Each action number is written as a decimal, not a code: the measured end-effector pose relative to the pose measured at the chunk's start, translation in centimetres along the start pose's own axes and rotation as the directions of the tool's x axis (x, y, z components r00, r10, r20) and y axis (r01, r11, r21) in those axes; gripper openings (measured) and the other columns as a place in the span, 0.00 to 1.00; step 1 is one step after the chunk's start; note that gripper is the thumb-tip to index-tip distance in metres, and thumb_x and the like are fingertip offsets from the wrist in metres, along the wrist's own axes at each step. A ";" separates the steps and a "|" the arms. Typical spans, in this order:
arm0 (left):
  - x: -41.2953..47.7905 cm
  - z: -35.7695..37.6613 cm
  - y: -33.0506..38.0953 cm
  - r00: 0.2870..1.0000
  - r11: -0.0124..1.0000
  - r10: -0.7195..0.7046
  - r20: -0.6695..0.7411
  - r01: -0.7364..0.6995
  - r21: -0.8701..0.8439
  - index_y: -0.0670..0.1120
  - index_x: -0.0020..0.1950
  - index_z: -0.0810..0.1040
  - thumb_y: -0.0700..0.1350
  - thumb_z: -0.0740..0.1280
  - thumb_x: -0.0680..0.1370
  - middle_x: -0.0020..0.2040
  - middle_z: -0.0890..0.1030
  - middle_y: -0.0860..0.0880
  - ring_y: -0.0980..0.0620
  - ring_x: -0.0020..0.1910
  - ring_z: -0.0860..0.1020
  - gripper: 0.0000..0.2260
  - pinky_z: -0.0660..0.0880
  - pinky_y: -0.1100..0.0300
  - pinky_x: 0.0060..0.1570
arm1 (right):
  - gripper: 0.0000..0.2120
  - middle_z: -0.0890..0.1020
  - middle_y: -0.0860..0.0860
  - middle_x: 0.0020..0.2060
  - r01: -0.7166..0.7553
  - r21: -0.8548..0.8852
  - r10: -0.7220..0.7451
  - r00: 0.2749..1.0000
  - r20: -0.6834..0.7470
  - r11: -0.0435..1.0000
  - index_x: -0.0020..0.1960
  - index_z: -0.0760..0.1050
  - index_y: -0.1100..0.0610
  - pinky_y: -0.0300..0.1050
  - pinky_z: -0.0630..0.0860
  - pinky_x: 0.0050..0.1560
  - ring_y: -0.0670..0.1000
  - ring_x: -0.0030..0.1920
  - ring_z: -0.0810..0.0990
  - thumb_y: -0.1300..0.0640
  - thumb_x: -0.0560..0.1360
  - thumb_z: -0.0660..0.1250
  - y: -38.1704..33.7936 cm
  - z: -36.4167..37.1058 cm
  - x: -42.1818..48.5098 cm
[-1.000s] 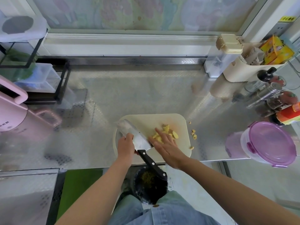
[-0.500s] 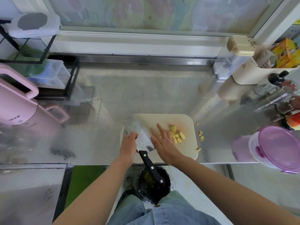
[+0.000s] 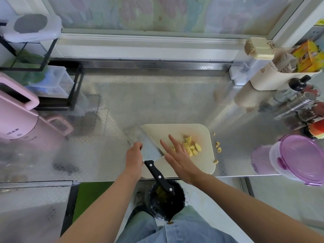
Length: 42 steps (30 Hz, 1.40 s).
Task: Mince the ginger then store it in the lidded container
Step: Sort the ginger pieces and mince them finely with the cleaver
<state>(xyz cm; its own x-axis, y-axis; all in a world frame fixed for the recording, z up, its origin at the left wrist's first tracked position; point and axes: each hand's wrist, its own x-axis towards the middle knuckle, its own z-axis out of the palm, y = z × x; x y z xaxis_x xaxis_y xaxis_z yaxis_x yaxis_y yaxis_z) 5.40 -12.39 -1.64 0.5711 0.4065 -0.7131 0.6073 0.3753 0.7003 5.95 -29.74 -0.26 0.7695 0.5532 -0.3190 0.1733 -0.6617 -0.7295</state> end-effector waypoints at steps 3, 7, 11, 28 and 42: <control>0.2 -0.3 0.1 1.000 0.998 -0.030 -0.005 0.029 -0.050 0.45 0.45 0.75 0.50 0.60 0.74 0.41 0.72 0.44 0.48 0.40 0.72 0.09 0.68 0.54 0.40 | 0.27 0.42 0.35 0.76 0.053 -0.033 -0.052 0.998 0.032 0.998 0.75 0.53 0.34 0.57 0.40 0.74 0.45 0.76 0.39 0.33 0.76 0.40 -0.1 0.7 0.2; 0.4 -0.8 0.1 0.998 0.999 -0.016 -0.054 0.014 -0.041 0.45 0.44 0.71 0.49 0.61 0.76 0.41 0.69 0.46 0.48 0.40 0.68 0.07 0.65 0.55 0.37 | 0.30 0.40 0.36 0.76 -0.002 -0.013 0.002 1.000 0.012 1.000 0.76 0.50 0.35 0.54 0.37 0.72 0.48 0.76 0.37 0.32 0.75 0.40 -0.3 0.5 0.6; 0.5 -1.4 -0.2 0.998 0.999 0.038 -0.047 -0.037 0.034 0.45 0.41 0.72 0.52 0.63 0.78 0.38 0.70 0.45 0.49 0.38 0.70 0.12 0.68 0.55 0.39 | 0.28 0.42 0.38 0.77 0.020 -0.089 -0.019 1.000 0.007 0.996 0.77 0.54 0.41 0.53 0.40 0.73 0.45 0.76 0.40 0.36 0.79 0.41 -0.6 1.4 1.2; 5.7 -8.4 1.5 0.937 0.625 0.347 0.022 -0.249 0.740 0.41 0.49 0.74 0.51 0.57 0.82 0.43 0.77 0.45 0.42 0.46 0.76 0.14 0.67 0.54 0.42 | 0.23 0.66 0.50 0.73 0.036 -0.238 -0.035 0.999 0.006 0.971 0.75 0.62 0.54 0.44 0.59 0.72 0.51 0.72 0.63 0.56 0.81 0.58 -1.0 3.3 3.7; 5.4 -6.1 1.3 0.895 0.325 0.444 -0.037 -0.122 0.938 0.38 0.68 0.63 0.44 0.75 0.71 0.63 0.66 0.36 0.38 0.60 0.67 0.31 0.69 0.51 0.58 | 0.17 0.77 0.50 0.62 -0.028 -0.122 0.009 0.988 -0.155 0.992 0.68 0.71 0.53 0.40 0.69 0.61 0.49 0.60 0.75 0.60 0.80 0.60 0.1 1.7 3.7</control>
<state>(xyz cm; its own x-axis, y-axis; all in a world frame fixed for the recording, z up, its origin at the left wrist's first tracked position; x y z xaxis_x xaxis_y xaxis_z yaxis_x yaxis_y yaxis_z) 5.85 -4.64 -4.38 0.7603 0.5618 -0.3259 0.6456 -0.7087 0.2844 7.73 -26.91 -2.53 0.8567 0.4627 -0.2279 0.2255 -0.7334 -0.6413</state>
